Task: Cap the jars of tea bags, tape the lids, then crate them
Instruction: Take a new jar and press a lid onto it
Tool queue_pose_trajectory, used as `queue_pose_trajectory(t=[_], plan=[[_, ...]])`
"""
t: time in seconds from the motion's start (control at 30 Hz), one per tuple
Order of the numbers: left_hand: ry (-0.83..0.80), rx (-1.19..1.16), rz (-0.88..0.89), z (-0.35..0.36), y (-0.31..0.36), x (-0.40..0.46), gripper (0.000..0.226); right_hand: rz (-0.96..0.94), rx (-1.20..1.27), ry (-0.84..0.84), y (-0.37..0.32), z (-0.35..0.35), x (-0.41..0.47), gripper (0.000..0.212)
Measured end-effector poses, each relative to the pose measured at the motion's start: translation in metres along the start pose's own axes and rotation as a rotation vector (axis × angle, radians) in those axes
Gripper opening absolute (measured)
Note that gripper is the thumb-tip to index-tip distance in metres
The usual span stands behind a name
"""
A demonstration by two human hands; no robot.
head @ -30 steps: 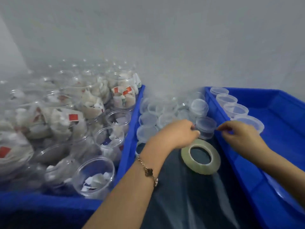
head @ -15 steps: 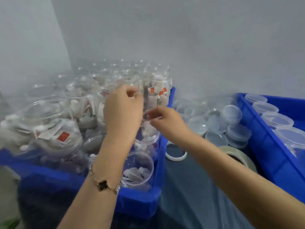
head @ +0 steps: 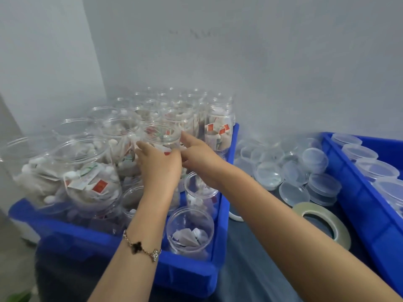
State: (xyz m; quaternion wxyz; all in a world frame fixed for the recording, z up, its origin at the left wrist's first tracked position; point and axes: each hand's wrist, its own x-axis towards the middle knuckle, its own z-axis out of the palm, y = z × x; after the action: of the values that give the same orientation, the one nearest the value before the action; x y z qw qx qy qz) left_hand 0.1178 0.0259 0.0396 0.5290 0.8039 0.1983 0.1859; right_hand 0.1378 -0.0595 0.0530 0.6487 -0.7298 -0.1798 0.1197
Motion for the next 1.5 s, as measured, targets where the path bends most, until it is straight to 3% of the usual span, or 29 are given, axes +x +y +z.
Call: queue_pose_trajectory(t=[0.2, 0.37, 0.5, 0.63, 0.8, 1.03, 1.17, 1.27, 1.37, 1.43, 1.5], plan=[[0.043, -0.104, 0.153, 0.011, 0.024, -0.027, 0.088, -0.059, -0.042, 0.19, -0.011, -0.016, -0.027, 0.068], [-0.045, -0.225, 0.322, 0.044, 0.042, -0.076, 0.06, -0.257, -0.122, 0.541, -0.009, -0.047, -0.094, 0.055], [-0.313, -0.365, 0.124, 0.084, 0.035, -0.12, 0.071, -0.187, -0.25, 0.861, 0.031, -0.065, -0.14, 0.047], [-0.523, -0.35, -0.016, 0.119, 0.003, -0.15, 0.079, -0.071, -0.3, 0.931, 0.084, -0.077, -0.171, 0.045], [-0.437, -0.061, 0.066, 0.151, -0.027, -0.168, 0.086, 0.062, -0.197, 0.929, 0.129, -0.088, -0.188, 0.052], [-0.393, -0.12, 0.136, 0.178, -0.052, -0.16, 0.087, -0.016, -0.22, 0.923, 0.148, -0.101, -0.182, 0.071], [-0.378, -0.097, 0.163, 0.186, -0.068, -0.152, 0.091, 0.065, -0.221, 1.024, 0.147, -0.138, -0.164, 0.049], [-0.386, -0.06, 0.188, 0.189, -0.077, -0.145, 0.098, 0.13, -0.541, 0.917, 0.141, -0.181, -0.134, 0.03], [-0.379, -0.032, 0.179, 0.192, -0.078, -0.141, 0.1, 0.141, -0.962, 0.552, 0.146, -0.22, -0.102, 0.025], [-0.386, -0.017, 0.19, 0.193, -0.079, -0.141, 0.101, 0.298, -1.176, 0.285, 0.156, -0.234, -0.083, 0.027], [-0.393, -0.014, 0.197, 0.194, -0.081, -0.141, 0.104, 0.576, -1.229, 0.124, 0.168, -0.235, -0.071, 0.034]])
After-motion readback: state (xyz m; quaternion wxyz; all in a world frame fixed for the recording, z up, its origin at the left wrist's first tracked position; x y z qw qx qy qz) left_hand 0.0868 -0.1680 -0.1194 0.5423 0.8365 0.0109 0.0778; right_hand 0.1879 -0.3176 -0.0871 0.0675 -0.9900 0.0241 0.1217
